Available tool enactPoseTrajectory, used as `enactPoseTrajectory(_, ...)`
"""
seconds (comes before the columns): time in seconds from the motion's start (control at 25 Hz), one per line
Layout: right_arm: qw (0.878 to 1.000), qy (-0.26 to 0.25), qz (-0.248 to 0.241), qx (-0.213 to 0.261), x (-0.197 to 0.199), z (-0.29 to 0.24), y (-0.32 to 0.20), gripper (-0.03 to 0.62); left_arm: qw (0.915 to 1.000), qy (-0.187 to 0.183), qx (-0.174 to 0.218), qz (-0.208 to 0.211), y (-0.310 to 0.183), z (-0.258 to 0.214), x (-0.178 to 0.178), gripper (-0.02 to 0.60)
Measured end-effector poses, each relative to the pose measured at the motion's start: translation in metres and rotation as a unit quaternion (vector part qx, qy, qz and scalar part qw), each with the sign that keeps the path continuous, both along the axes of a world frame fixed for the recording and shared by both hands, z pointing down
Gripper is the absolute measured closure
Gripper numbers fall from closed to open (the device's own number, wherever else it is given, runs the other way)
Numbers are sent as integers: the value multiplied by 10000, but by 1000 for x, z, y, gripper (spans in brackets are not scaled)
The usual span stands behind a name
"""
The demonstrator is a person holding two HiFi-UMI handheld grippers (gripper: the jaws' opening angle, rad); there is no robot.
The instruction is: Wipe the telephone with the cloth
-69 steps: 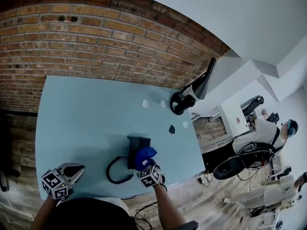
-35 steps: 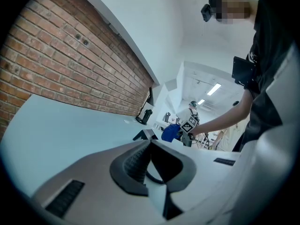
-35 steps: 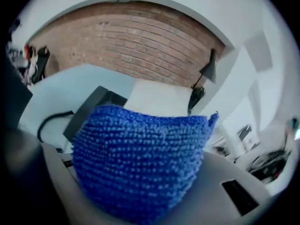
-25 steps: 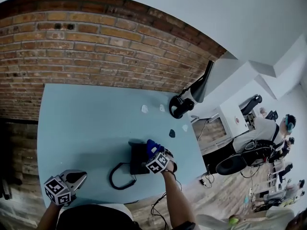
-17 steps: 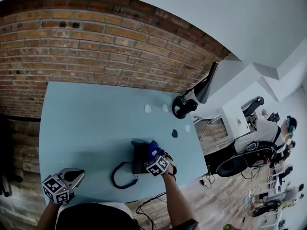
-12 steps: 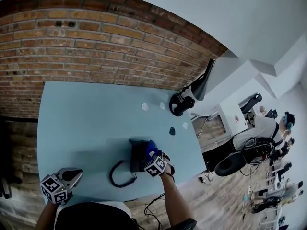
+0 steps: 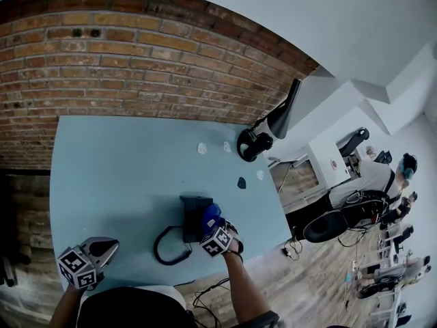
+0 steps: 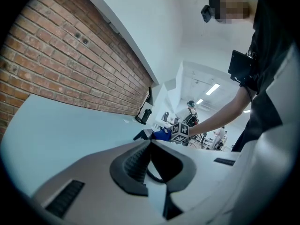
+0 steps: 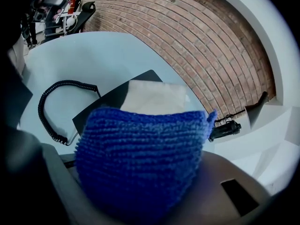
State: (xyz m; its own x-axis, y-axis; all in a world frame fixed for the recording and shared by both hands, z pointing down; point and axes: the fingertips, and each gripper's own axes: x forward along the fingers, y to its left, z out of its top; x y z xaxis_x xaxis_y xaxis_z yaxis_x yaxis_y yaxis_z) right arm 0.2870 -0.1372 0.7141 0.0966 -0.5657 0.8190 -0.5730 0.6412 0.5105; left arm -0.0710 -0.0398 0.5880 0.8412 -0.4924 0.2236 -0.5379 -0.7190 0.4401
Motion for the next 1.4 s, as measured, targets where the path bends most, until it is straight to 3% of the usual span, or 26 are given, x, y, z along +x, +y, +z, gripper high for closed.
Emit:
enactPoseTrajectory(1.0, 9999, -71, 34, -106, -7, 12, 33, 520, 10000, 6, -28, 49, 9, 2, 8, 555)
enactPoseTrajectory(1.4, 9992, -37, 272, -298, -2, 25, 51, 520, 10000, 5, 13, 65, 8, 1, 12, 555)
